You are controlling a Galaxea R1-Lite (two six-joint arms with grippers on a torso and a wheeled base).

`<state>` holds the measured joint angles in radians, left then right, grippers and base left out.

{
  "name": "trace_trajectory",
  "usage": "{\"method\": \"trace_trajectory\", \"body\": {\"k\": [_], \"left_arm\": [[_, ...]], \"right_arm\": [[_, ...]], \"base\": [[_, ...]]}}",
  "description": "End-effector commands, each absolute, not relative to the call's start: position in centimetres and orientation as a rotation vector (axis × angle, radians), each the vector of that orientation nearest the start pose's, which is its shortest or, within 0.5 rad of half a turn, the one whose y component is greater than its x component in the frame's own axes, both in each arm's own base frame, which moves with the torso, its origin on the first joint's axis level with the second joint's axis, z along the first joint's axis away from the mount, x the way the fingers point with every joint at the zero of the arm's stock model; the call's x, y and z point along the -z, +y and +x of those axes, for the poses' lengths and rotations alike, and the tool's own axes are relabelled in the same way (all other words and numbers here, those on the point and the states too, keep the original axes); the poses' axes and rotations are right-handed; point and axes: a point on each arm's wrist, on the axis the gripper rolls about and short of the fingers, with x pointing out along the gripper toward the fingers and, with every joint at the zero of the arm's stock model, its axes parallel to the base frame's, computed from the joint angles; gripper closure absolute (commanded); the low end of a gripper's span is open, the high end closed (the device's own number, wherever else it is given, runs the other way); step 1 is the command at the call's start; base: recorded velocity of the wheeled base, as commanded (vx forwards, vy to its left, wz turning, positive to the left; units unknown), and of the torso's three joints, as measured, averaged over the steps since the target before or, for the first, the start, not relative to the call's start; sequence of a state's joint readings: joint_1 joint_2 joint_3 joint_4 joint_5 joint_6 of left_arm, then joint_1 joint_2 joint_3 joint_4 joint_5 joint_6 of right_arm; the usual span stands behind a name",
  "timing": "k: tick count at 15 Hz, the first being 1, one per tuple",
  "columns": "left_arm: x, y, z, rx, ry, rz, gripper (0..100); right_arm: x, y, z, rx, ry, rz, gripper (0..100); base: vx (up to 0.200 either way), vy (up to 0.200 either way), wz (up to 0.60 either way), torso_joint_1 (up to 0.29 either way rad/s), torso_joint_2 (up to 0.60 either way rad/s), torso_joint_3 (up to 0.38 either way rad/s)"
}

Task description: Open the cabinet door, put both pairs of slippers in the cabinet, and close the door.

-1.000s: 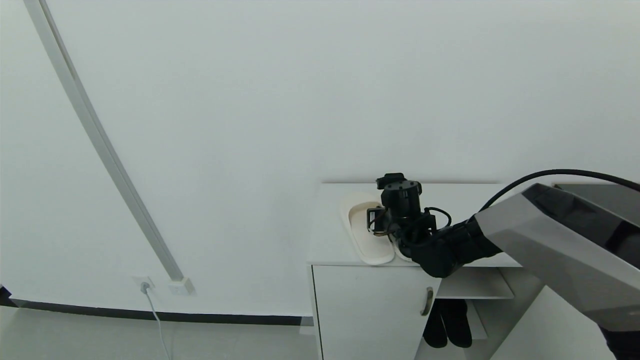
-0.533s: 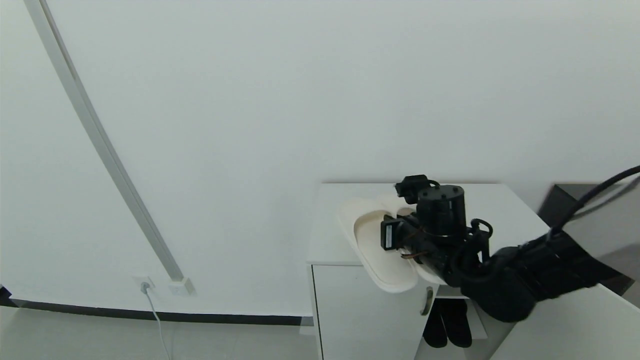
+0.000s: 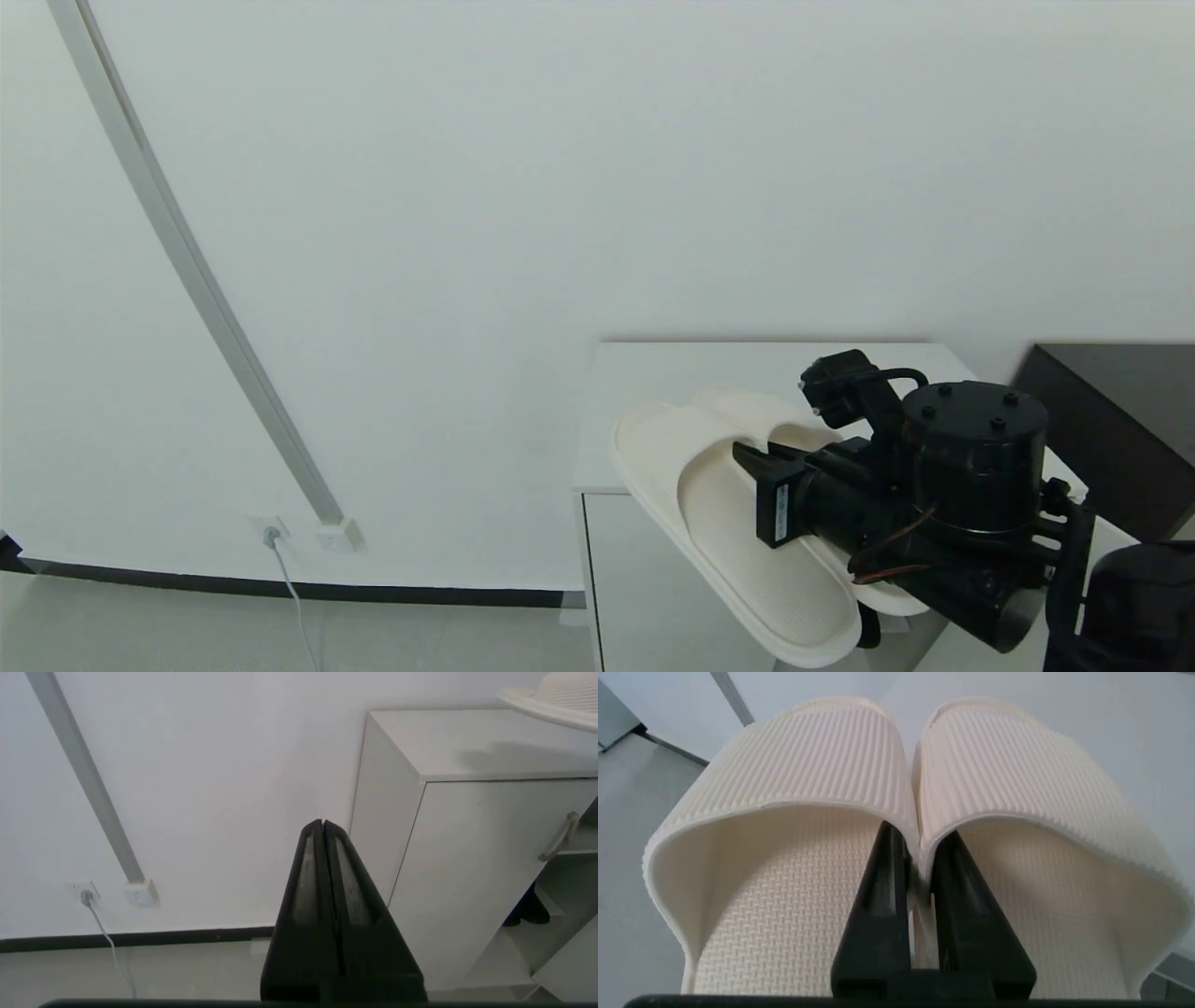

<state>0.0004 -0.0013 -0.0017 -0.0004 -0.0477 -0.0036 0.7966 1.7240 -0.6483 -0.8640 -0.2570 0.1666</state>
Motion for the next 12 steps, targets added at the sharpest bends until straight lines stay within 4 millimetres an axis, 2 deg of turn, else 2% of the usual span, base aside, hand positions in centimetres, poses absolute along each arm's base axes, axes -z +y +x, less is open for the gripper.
{"method": "trace_trajectory", "body": {"k": [1,4,12], "left_arm": [[-7.61,-0.11,-2.29,0.046,-0.003,-0.005,100],[-7.59,-0.11,-2.29,0.046,-0.001,-0.005,100],[-7.59,-0.12,-2.29,0.049,-0.001,-0.006,100]], "right_arm": [[-16.02,20.59,20.71,-0.526,0.222,0.059,100],[-15.72,20.66,20.47,-0.531,0.231,0.052,100],[-15.69,20.58,20.22,-0.531,0.231,0.049,100]], "base": [[0.000,0.000,0.00,0.000,0.00,0.000],[0.000,0.000,0.00,0.000,0.00,0.000],[-0.200,0.000,0.00,0.003,0.00,0.004]]}}
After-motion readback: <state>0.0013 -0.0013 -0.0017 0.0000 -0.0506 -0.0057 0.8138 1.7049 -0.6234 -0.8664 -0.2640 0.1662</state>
